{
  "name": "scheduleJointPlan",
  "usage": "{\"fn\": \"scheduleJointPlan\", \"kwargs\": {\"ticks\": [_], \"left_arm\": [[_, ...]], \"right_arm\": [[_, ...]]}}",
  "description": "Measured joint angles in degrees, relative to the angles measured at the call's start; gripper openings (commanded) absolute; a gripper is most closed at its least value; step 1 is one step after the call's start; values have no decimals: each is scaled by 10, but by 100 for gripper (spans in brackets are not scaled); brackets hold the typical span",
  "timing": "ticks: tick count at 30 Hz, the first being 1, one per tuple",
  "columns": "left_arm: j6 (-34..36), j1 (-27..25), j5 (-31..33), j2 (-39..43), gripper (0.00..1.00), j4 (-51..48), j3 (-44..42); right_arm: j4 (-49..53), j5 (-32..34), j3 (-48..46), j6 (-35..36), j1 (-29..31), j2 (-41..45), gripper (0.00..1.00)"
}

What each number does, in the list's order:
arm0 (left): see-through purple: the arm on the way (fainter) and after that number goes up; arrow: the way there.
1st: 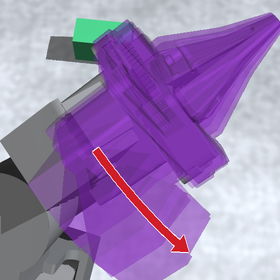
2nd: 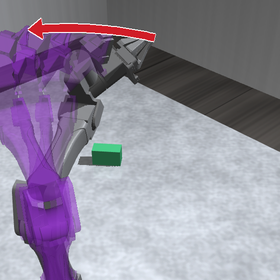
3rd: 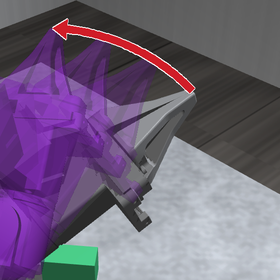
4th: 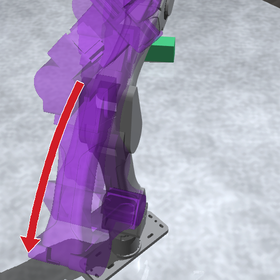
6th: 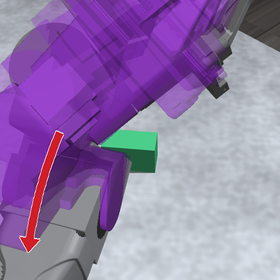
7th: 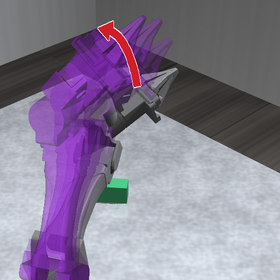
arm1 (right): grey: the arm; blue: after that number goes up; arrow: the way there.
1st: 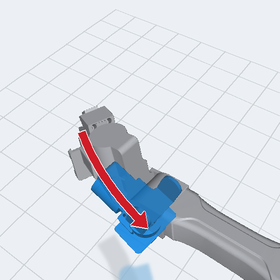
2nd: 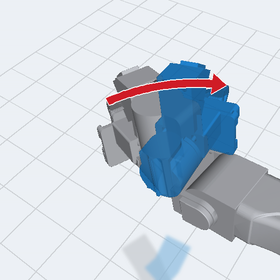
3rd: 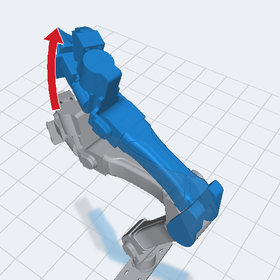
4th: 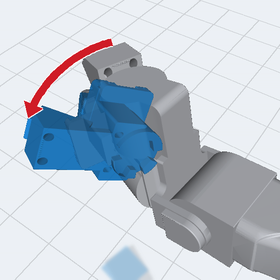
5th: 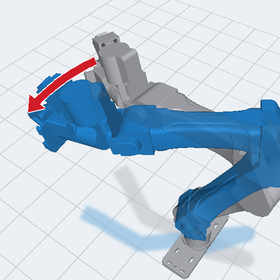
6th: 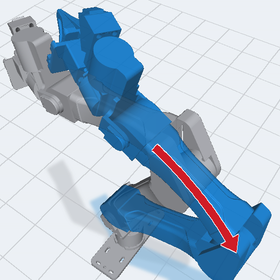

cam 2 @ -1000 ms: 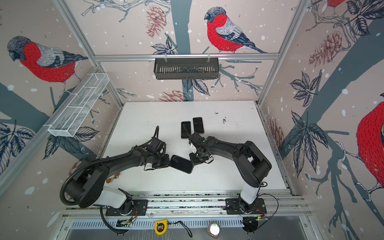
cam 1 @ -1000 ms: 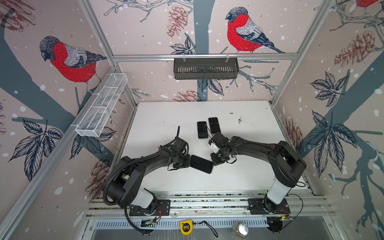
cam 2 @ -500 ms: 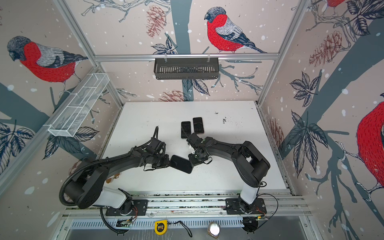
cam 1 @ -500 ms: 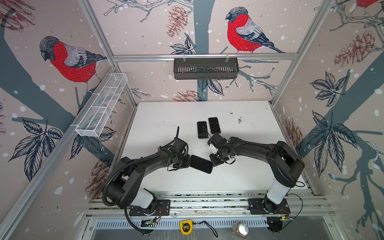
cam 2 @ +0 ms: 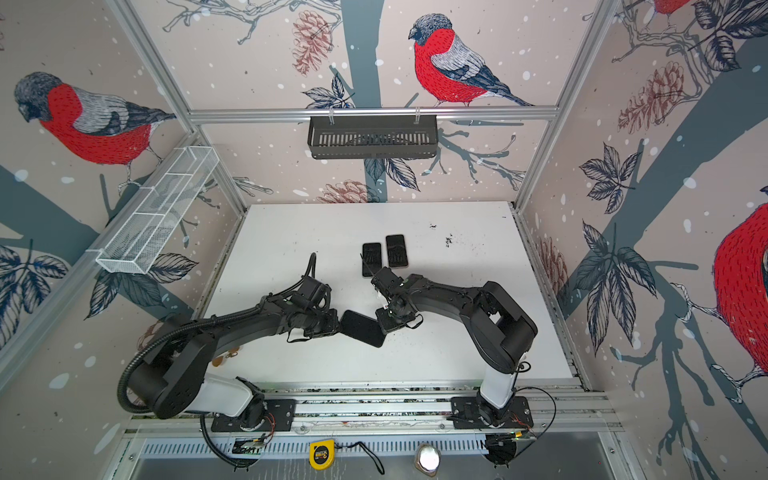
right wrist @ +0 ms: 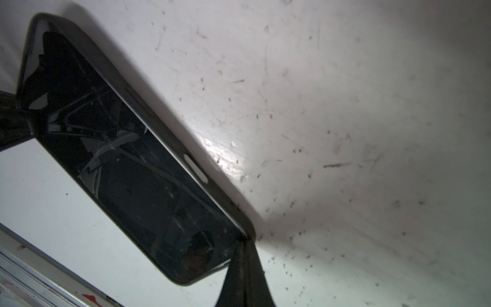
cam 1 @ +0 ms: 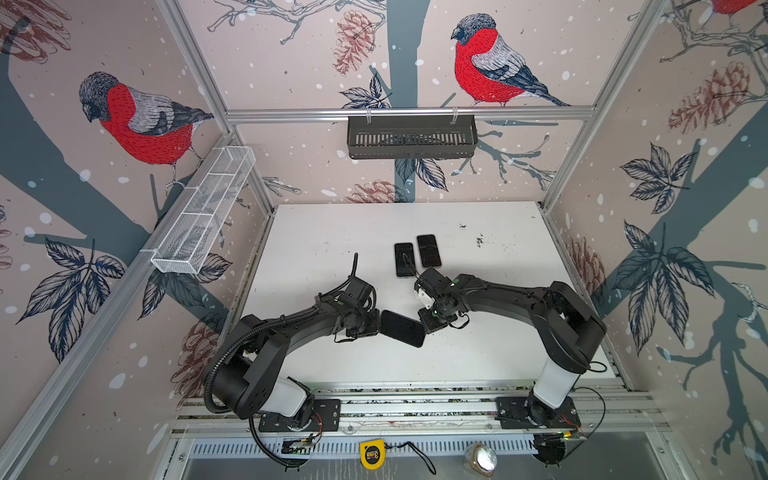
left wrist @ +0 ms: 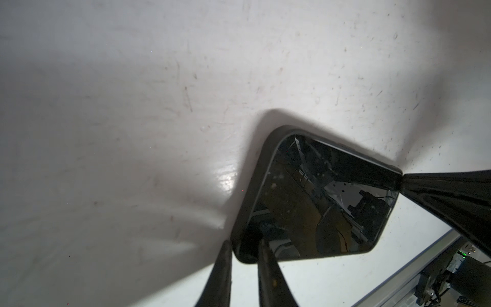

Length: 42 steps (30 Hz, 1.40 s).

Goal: Put the phone into the phone case

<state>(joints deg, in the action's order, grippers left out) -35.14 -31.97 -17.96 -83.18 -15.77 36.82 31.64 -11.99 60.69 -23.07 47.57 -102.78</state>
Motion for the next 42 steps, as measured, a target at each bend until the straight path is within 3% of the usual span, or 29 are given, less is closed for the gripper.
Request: {"fn": "scheduleJointPlan", "kwargs": {"ticks": [11, 22, 25, 27, 32, 42], "left_arm": [[0, 0, 2, 5, 19, -12, 6], [25, 0, 67, 114, 23, -132, 145], [26, 0, 77, 136, 24, -156, 150], [26, 0, 76, 149, 24, -157, 137], [24, 0, 59, 149, 26, -140, 70], [26, 0, 27, 18, 26, -84, 68]], "right_arm": [[16, 24, 15, -4, 10, 1, 5], [52, 50, 98, 53, -9, 68, 40], [66, 49, 97, 68, -3, 49, 38], [71, 51, 93, 74, 0, 35, 29], [68, 51, 66, 80, 5, 3, 26], [33, 28, 33, 66, 5, -7, 18]]}}
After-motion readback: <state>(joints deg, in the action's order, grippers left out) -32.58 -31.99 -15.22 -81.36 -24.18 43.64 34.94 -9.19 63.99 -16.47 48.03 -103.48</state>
